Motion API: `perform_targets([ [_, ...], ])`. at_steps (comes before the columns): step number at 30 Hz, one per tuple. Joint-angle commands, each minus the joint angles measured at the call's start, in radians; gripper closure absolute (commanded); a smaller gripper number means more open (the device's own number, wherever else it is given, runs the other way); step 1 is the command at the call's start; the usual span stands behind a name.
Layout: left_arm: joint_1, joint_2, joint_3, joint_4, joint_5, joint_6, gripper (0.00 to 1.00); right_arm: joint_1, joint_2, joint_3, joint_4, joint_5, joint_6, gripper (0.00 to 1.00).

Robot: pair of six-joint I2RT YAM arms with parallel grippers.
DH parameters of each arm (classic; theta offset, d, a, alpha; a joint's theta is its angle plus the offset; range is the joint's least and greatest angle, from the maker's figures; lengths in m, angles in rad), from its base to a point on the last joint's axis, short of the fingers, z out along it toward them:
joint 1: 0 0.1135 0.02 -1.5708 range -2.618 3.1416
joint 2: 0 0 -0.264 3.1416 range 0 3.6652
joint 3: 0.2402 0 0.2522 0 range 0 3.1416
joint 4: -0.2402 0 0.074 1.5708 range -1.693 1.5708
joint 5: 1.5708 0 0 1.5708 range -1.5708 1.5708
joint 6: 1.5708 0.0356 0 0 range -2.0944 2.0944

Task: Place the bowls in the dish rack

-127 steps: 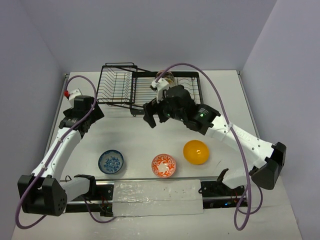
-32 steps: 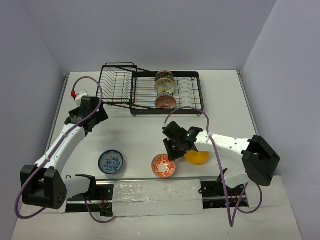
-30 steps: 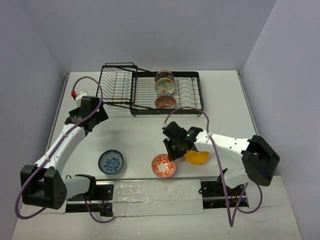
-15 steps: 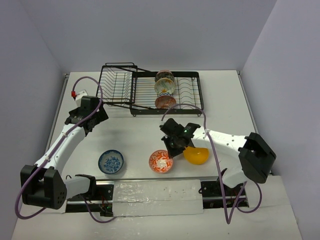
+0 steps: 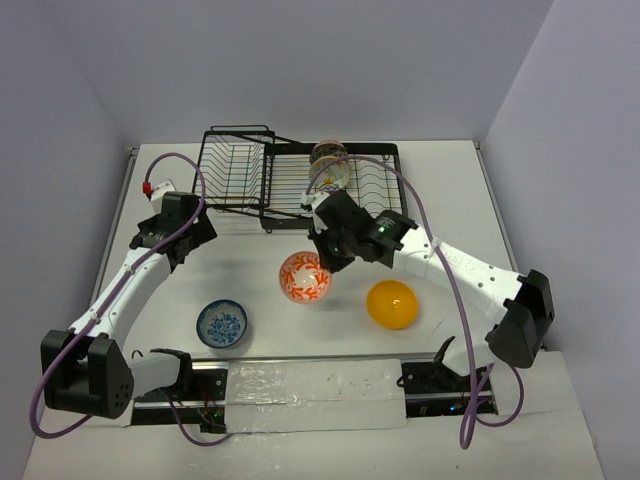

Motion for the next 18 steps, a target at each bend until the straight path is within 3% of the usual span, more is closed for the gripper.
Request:
perform_targets([
  [1, -0.004, -0.018, 0.013, 0.005, -0.001, 0.006, 0.01, -0.028, -0.026, 0.096, -0.048, 0.083, -0.074, 1.00],
  [5, -0.004, -0.018, 0.015, 0.005, 0.000, 0.006, 0.01, -0.049, -0.044, 0.129, -0.052, 0.313, -0.129, 1.00],
  [10, -0.004, -0.026, 0.013, 0.005, -0.003, 0.006, 0.01, -0.121, -0.123, 0.096, 0.080, 0.478, -0.304, 1.00],
  [18, -0.004, -0.029, 0.015, 0.005, -0.008, 0.006, 0.01, -0.366, -0.107, 0.161, 0.166, 0.509, -0.384, 1.00],
])
